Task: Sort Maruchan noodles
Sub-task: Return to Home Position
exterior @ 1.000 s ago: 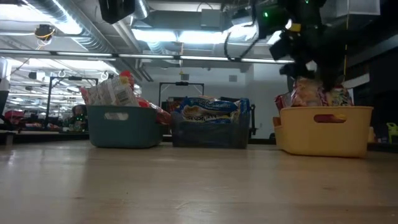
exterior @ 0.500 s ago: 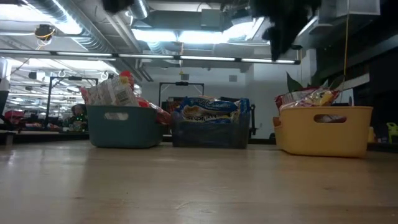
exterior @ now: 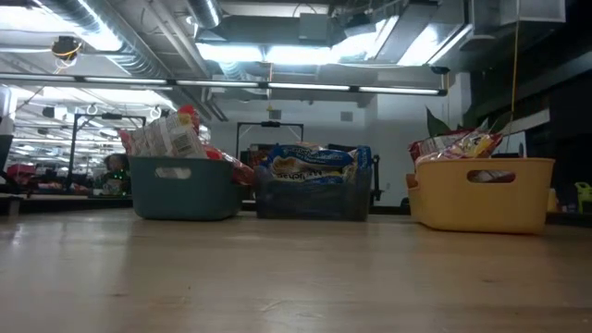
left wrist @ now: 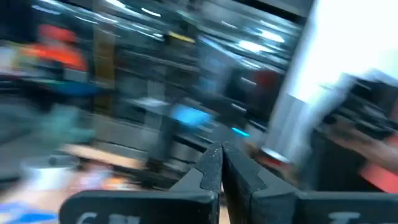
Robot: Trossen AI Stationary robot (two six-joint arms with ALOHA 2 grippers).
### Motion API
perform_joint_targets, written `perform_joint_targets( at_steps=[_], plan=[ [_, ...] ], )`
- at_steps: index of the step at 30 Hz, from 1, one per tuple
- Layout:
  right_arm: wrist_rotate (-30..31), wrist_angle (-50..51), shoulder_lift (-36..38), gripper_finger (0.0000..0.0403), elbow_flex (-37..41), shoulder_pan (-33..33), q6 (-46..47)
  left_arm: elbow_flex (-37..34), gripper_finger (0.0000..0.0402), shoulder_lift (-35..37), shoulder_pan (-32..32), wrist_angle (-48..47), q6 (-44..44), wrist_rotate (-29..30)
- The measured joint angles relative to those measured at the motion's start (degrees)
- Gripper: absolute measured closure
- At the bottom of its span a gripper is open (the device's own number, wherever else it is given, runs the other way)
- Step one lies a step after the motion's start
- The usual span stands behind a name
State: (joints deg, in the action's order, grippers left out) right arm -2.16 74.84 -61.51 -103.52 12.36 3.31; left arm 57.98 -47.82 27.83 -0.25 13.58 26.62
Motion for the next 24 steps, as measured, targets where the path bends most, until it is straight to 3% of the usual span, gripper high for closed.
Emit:
perform_joint_targets(
  at_steps=[3,5,8,12,18,24],
  plan=[
    [1.6,-0.1,7.3,0.0237,1.5,0.0,2.7,0.0,0.0394,6.4,-0.1,-4.7,-0.2,10.7],
    [1.3,-0.2,12.7,0.0237,4.1,0.0,4.7,0.0,0.0392,9.5,-0.1,-8.9,5.0,12.4],
    [2.6,-8.1,22.2,0.0237,12.9,0.0,7.5,-0.1,0.039,12.9,-0.1,-15.2,2.9,3.3],
    [0.2,-26.2,36.6,0.0237,32.3,0.0,12.1,-1.3,0.0393,15.6,-0.2,-15.3,0.7,-7.8],
    [-0.2,-45.2,51.2,0.0237,57.4,0.0,16.8,-9.9,0.0398,23.1,-2.2,-15.1,2.5,-9.8],
    [-2.4,-63.3,57.2,0.0237,75.4,0.0,20.6,-27.1,0.0392,35.5,-3.7,-5.6,7.4,-13.2]
  ],
)
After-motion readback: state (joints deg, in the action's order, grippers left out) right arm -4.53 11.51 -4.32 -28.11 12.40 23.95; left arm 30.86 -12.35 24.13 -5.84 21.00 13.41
